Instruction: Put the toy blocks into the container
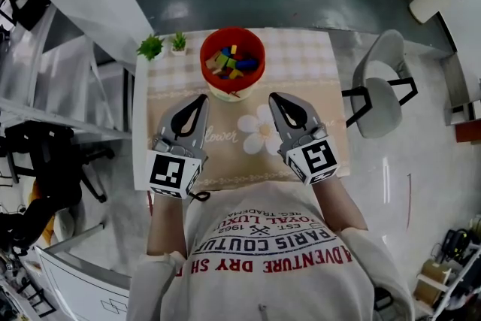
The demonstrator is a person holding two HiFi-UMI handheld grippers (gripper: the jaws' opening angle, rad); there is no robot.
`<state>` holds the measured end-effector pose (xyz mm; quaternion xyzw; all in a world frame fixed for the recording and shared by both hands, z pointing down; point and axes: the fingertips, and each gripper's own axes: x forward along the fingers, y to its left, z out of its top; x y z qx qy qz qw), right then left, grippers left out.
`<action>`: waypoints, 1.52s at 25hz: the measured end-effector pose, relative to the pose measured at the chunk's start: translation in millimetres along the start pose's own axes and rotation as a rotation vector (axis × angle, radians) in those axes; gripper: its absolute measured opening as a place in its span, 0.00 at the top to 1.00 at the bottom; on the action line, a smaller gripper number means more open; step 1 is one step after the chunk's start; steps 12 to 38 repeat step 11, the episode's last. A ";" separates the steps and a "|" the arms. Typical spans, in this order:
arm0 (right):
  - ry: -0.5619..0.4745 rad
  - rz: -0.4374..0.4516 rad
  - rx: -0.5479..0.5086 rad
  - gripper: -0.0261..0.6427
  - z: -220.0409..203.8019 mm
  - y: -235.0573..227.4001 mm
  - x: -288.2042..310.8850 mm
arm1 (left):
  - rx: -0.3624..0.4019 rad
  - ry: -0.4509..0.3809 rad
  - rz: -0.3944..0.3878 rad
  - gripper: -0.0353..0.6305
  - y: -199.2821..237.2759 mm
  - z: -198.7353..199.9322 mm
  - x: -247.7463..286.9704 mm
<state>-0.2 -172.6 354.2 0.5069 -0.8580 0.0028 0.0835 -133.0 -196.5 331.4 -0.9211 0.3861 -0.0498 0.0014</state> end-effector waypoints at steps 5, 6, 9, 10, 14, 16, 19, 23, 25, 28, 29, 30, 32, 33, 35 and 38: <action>-0.001 -0.015 0.000 0.96 -0.5 0.6 -2.5 | 0.003 0.001 0.004 0.94 0.1 -0.9 -2.0; -0.002 -0.016 -0.002 0.96 0.2 0.8 -3.1 | 0.003 0.002 0.004 0.94 -0.1 -0.7 -2.3; 0.004 -0.016 0.009 0.96 1.1 -0.5 -5.3 | -0.002 0.001 0.016 0.94 -0.5 0.3 -3.4; 0.005 -0.015 0.017 0.96 1.5 -1.3 -6.0 | -0.006 0.000 0.024 0.94 0.1 0.8 -4.1; 0.007 -0.015 0.024 0.96 1.9 -2.0 -6.7 | -0.009 -0.002 0.032 0.94 0.8 1.3 -4.9; 0.007 -0.015 0.024 0.96 1.9 -2.0 -6.7 | -0.009 -0.002 0.032 0.94 0.8 1.3 -4.9; 0.007 -0.015 0.024 0.96 1.9 -2.0 -6.7 | -0.009 -0.002 0.032 0.94 0.8 1.3 -4.9; 0.007 -0.015 0.024 0.96 1.9 -2.0 -6.7 | -0.009 -0.002 0.032 0.94 0.8 1.3 -4.9; 0.007 -0.015 0.024 0.96 1.9 -2.0 -6.7 | -0.009 -0.002 0.032 0.94 0.8 1.3 -4.9; 0.007 -0.015 0.024 0.96 1.9 -2.0 -6.7 | -0.009 -0.002 0.032 0.94 0.8 1.3 -4.9; 0.007 -0.015 0.024 0.96 1.9 -2.0 -6.7 | -0.009 -0.002 0.032 0.94 0.8 1.3 -4.9; 0.007 -0.015 0.024 0.96 1.9 -2.0 -6.7 | -0.009 -0.002 0.032 0.94 0.8 1.3 -4.9; 0.007 -0.015 0.024 0.96 1.9 -2.0 -6.7 | -0.009 -0.002 0.032 0.94 0.8 1.3 -4.9; 0.007 -0.015 0.024 0.96 1.9 -2.0 -6.7 | -0.009 -0.002 0.032 0.94 0.8 1.3 -4.9; 0.007 -0.015 0.024 0.96 1.9 -2.0 -6.7 | -0.009 -0.002 0.032 0.94 0.8 1.3 -4.9; 0.007 -0.015 0.024 0.96 1.9 -2.0 -6.7 | -0.009 -0.002 0.032 0.94 0.8 1.3 -4.9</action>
